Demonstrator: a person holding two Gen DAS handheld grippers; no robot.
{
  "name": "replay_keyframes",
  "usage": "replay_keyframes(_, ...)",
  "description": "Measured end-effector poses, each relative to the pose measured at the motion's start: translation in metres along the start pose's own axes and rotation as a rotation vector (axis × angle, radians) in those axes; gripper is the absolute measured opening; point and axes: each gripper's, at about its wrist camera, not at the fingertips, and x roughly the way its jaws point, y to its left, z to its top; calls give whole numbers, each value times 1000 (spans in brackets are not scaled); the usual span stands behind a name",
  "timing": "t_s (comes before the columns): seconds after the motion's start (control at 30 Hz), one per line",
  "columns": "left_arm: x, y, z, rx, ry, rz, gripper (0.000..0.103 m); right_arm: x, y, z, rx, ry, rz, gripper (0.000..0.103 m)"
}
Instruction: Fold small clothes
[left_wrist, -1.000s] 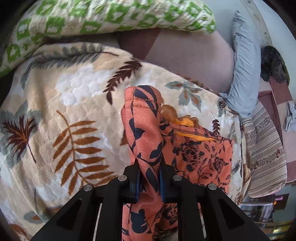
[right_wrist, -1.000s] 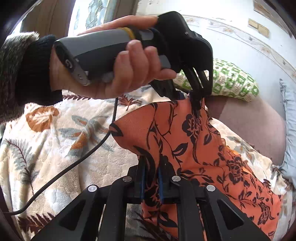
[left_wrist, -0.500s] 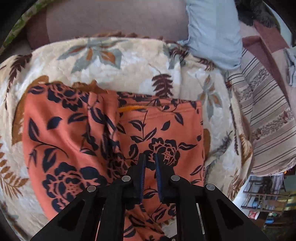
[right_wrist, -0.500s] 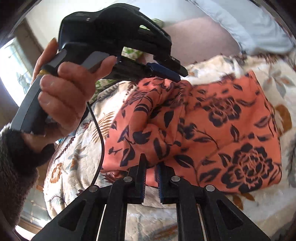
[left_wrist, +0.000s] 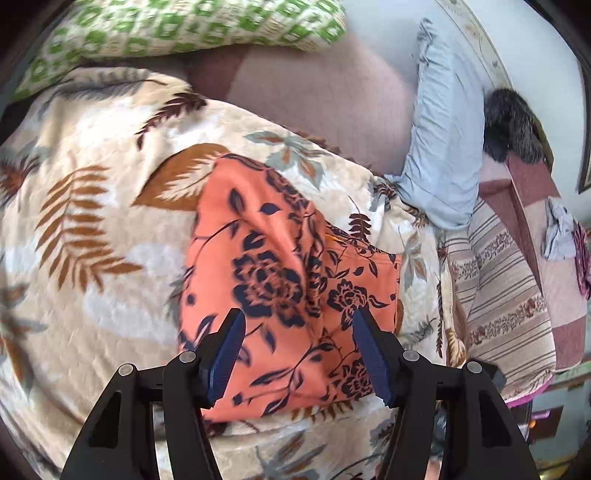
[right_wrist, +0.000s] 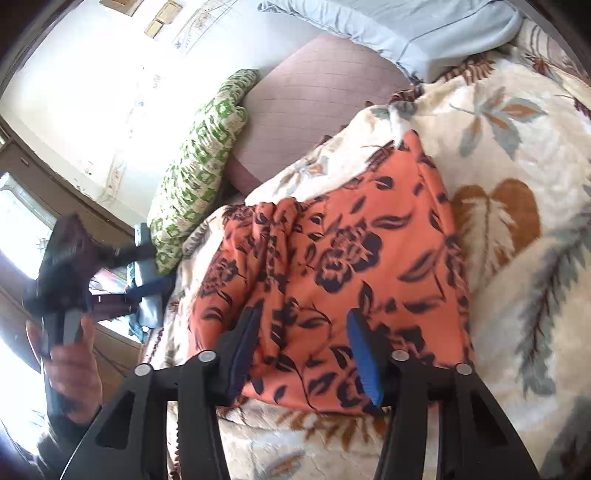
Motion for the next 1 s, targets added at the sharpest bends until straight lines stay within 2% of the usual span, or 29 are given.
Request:
replay_keyframes(0.1,-12,39,-46,-133,-3,-81,61,41,13,27,20,75,53,64)
replay_keyframes(0.17,-6,64,-73,-234,31,-121,59,74,17,40,46,128,67,64)
replay_keyframes(0.27,23,78,-102,-370,65,-214,59,113,18,50,73,165,36,65)
replay_keyframes(0.33,31,79,-105,-401,70,-238,58,132,16,50,97,193,42,65)
replay_keyframes(0.5,51,80,-89,-462,34,-273,58,157,25,50,101,234,181,65)
replay_keyframes(0.6,77,84,-88,-490,61,-245,56,171,32,51,45,279,137,63)
replay_keyframes(0.63,88,88,-89,-511,80,-253,43,174,35,52,10,282,115,45)
replay_keyframes(0.67,94,90,-89,-524,101,-260,23,173,39,52,-32,272,92,31)
replay_keyframes(0.7,101,93,-88,-528,116,-261,16,170,44,54,-66,256,88,19)
replay_keyframes(0.8,98,83,-81,-485,95,-241,9,150,55,57,-98,198,111,17)
replay_keyframes(0.93,91,39,-74,-373,90,-257,7,103,59,71,-73,104,186,16)
replay_keyframes(1.0,95,11,-73,-312,105,-266,7,77,53,80,-65,64,189,16)
